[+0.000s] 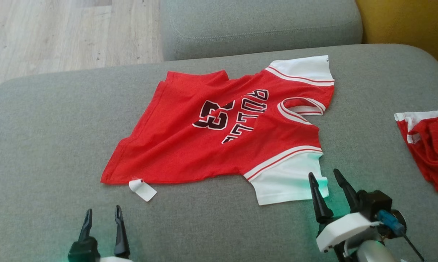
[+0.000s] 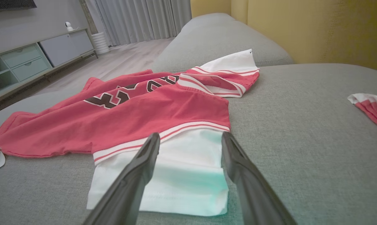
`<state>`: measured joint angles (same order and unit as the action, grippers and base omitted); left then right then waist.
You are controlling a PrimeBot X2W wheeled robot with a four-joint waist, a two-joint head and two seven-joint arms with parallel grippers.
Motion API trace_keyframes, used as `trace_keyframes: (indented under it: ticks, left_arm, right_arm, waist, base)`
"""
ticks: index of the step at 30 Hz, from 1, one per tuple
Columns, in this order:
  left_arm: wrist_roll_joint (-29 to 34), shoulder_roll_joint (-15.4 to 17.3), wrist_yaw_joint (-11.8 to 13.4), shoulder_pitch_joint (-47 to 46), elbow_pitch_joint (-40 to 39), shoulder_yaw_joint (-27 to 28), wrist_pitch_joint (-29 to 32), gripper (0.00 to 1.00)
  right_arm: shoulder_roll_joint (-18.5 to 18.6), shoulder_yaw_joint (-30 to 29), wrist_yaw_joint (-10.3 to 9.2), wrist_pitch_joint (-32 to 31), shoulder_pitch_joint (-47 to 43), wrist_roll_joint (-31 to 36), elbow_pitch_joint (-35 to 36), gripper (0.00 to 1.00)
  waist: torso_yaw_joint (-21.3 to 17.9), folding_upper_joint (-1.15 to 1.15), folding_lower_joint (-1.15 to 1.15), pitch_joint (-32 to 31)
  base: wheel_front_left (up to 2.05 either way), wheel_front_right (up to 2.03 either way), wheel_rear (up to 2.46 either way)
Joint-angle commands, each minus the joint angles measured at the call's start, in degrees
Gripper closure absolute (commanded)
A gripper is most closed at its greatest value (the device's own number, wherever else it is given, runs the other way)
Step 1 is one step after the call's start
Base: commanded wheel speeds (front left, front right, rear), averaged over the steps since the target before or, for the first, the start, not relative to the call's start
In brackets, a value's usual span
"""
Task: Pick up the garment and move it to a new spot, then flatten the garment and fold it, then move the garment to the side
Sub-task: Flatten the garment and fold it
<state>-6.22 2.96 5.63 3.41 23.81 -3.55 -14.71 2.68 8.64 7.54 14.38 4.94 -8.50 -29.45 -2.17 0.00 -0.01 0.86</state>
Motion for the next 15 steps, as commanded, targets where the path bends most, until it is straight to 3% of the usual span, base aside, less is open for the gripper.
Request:
trace_keyframes:
  ticks: [1,15]
  left_arm:
    - [-0.31,0.02,0.32,-1.64,-2.19,1.62,-0.29,0.00]
    - [-1.24,-0.07,-0.35,-3.23,-1.28,-0.18,-0.29,0.00]
  right_arm:
    - [0.20,0.90,-0.05,0.62,1.47,-0.08,0.89,0.00]
    - [0.20,-1.60,-0.05,0.62,6.55,0.79,-14.26,0.00]
  waist:
    - [0.12,0.00,0.01,-0.14]
    - [2.23,0.00,0.01,2.61]
  base:
    - [0.00,0.00,0.00]
    - [0.00,0.00,0.00]
